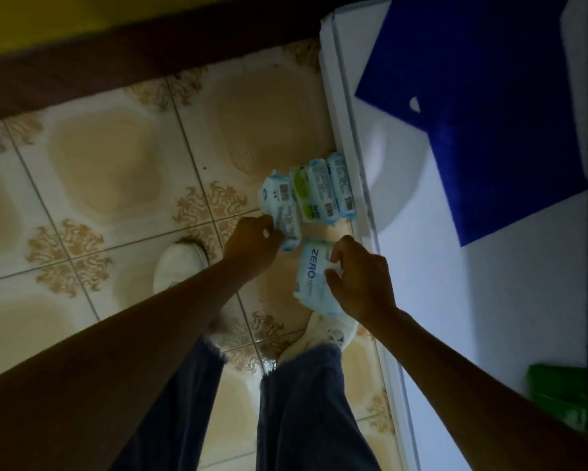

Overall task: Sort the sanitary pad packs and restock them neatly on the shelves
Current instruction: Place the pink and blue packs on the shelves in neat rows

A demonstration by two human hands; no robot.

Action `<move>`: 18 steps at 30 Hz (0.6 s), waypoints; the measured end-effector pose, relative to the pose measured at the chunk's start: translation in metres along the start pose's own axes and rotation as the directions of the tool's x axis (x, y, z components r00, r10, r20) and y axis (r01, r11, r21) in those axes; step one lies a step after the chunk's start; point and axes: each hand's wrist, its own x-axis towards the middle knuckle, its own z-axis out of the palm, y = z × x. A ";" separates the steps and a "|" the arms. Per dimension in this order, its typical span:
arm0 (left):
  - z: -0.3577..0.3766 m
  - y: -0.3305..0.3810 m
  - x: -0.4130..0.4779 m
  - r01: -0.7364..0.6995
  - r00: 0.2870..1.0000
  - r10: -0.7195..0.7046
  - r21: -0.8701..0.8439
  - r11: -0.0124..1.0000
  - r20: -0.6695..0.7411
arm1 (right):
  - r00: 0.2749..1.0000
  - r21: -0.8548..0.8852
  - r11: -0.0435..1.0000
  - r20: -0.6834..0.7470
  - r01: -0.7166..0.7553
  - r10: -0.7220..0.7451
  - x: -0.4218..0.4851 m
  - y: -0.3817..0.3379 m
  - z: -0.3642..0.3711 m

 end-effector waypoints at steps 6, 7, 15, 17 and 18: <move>-0.076 0.041 -0.129 -0.364 0.930 0.361 0.046 0.930 0.063 | 0.928 0.671 0.727 -0.166 -0.143 0.335 -0.053 -0.081 -0.091; -0.085 0.049 -0.148 -0.386 0.920 0.384 0.012 0.922 0.076 | 0.916 0.697 0.706 -0.192 -0.124 0.351 -0.061 -0.097 -0.109; -0.177 0.152 -0.296 -0.389 0.921 0.329 -0.549 0.740 -0.210 | 0.805 0.835 0.527 -0.419 0.159 0.421 -0.162 -0.196 -0.275; -0.203 0.173 -0.323 -0.376 0.924 0.328 -0.638 0.673 -0.198 | 0.797 0.860 0.459 -0.431 0.221 0.423 -0.192 -0.217 -0.313; -0.215 0.181 -0.337 -0.344 0.927 0.356 -0.661 0.667 -0.123 | 0.802 0.875 0.413 -0.427 0.252 0.417 -0.209 -0.227 -0.329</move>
